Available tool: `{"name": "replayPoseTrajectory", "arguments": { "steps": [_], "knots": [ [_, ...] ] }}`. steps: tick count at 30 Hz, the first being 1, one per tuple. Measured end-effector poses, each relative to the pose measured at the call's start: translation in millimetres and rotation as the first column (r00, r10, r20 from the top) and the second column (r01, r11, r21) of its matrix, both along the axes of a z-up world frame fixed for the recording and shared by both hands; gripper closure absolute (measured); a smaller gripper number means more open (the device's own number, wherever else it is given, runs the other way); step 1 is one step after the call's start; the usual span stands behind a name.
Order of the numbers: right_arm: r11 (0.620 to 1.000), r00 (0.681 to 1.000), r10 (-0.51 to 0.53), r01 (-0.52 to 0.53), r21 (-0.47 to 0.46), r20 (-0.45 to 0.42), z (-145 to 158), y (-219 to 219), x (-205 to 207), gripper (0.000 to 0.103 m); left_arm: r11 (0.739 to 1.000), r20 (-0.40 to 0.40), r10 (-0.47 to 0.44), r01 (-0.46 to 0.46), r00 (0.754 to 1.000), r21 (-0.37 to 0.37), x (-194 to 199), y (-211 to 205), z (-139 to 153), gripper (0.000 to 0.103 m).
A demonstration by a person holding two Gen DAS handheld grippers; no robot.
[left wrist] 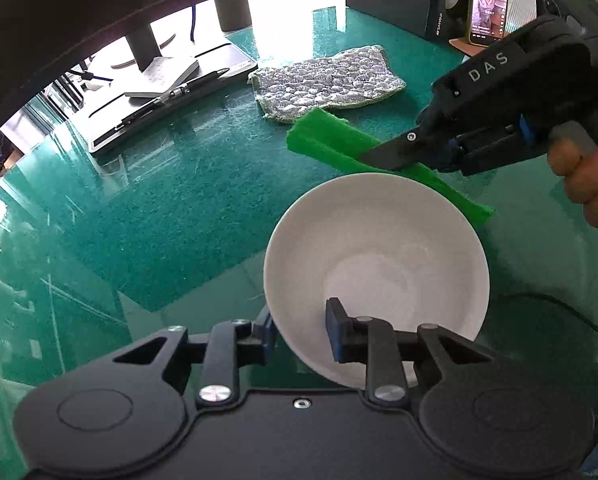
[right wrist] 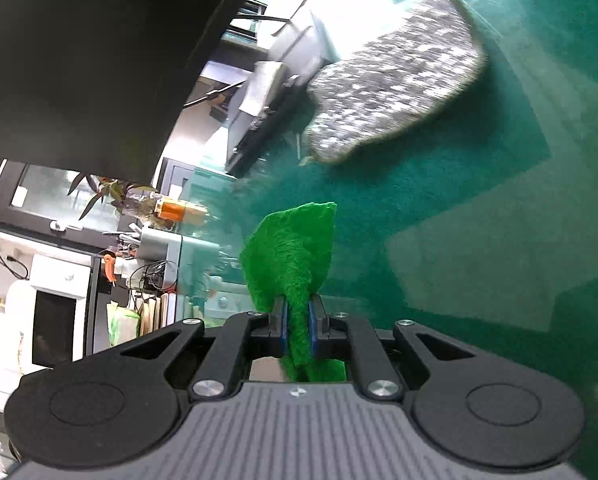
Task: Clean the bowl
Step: 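Wipe the cloth across the bowl rim with the right gripper, then rub the cloth back and forth along the bowl rim with the right gripper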
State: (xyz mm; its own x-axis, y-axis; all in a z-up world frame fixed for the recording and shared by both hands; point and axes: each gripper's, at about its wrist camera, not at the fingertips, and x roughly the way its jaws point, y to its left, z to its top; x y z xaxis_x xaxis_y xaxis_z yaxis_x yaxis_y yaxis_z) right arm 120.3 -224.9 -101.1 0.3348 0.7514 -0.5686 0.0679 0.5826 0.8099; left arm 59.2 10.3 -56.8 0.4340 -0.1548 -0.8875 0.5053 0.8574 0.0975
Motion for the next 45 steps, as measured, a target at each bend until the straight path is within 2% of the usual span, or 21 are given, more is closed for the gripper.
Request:
{"name": "replayPoseTrajectory", "arguments": {
  "steps": [10,14,18,22,29,33,36,45],
  "knots": [
    [0.999,0.994,-0.032,0.036,0.035,-0.108,-5.7,-29.6,-52.7,0.092,0.998,0.02,-0.057,0.056,0.998,0.012,5.8,-2.6,0.0,0.075],
    [0.999,0.996,-0.043,0.045,0.026,-0.083,-6.7,-21.6,-33.0,0.092,0.996,0.036,-0.083,0.082,0.996,0.036,4.2,-5.5,-0.3,0.074],
    [0.999,1.0,-0.003,0.004,0.043,-0.028,-4.0,0.2,-0.8,0.091,0.996,0.039,-0.085,0.083,0.996,0.045,4.5,-6.9,-0.5,0.074],
    [0.999,1.0,0.02,-0.02,0.025,-0.005,-1.1,10.3,3.6,0.091,0.995,0.049,-0.092,0.09,0.995,0.053,3.1,-7.6,-0.7,0.073],
    [0.999,0.996,-0.025,0.029,0.046,-0.09,-3.0,-29.5,-45.4,0.091,0.986,0.06,-0.16,0.156,0.985,0.062,6.4,-10.9,-1.7,0.07],
    [0.998,0.991,-0.025,0.033,0.054,-0.131,-7.0,-30.8,-67.1,0.091,0.976,0.057,-0.21,0.206,0.976,0.064,10.7,-10.7,-2.7,0.07],
    [0.999,0.993,-0.043,0.046,0.018,-0.11,-7.9,-25.5,-57.3,0.092,0.975,0.057,-0.213,0.209,0.975,0.068,11.9,-10.5,-3.6,0.07],
    [0.999,1.0,-0.014,0.015,0.051,-0.026,-4.6,-0.2,-7.4,0.091,0.978,0.067,-0.199,0.193,0.978,0.081,9.0,-12.5,-4.2,0.069]
  ]
}}
